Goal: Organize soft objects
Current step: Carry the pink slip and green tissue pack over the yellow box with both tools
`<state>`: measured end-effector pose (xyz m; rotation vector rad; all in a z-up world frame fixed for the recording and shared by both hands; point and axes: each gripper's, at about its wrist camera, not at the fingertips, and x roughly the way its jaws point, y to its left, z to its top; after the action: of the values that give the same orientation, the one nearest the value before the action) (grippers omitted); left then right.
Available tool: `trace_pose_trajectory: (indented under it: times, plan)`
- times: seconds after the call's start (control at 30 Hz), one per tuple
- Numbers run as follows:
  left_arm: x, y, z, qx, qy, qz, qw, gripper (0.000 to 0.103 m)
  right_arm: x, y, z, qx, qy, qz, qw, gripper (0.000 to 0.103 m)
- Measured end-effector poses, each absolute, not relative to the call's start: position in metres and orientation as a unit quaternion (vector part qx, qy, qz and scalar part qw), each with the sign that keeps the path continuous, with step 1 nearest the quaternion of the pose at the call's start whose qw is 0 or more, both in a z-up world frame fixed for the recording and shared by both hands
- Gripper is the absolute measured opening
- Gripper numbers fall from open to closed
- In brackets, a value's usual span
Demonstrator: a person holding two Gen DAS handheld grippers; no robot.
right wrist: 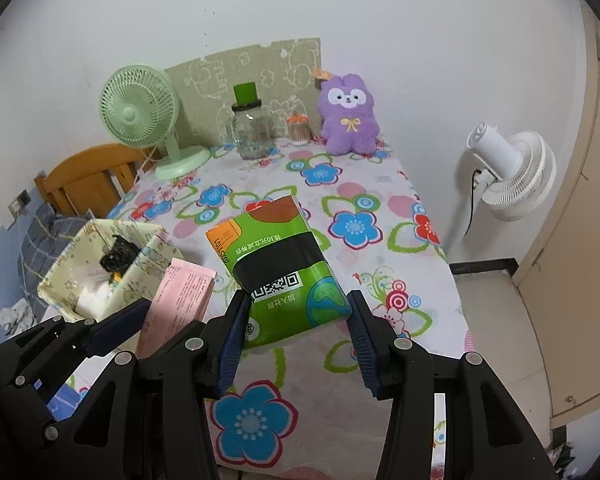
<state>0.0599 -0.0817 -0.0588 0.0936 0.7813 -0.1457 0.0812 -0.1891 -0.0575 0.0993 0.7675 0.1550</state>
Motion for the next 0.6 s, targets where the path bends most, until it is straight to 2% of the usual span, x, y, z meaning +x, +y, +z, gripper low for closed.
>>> trace_pose_trajectory:
  times: [0.6]
  plan:
    - [0.057, -0.058, -0.023, 0.058, 0.347, -0.083, 0.932, 0.038, 0.077, -0.161, -0.022, 0.048, 0.350, 0.073, 0.933, 0.052]
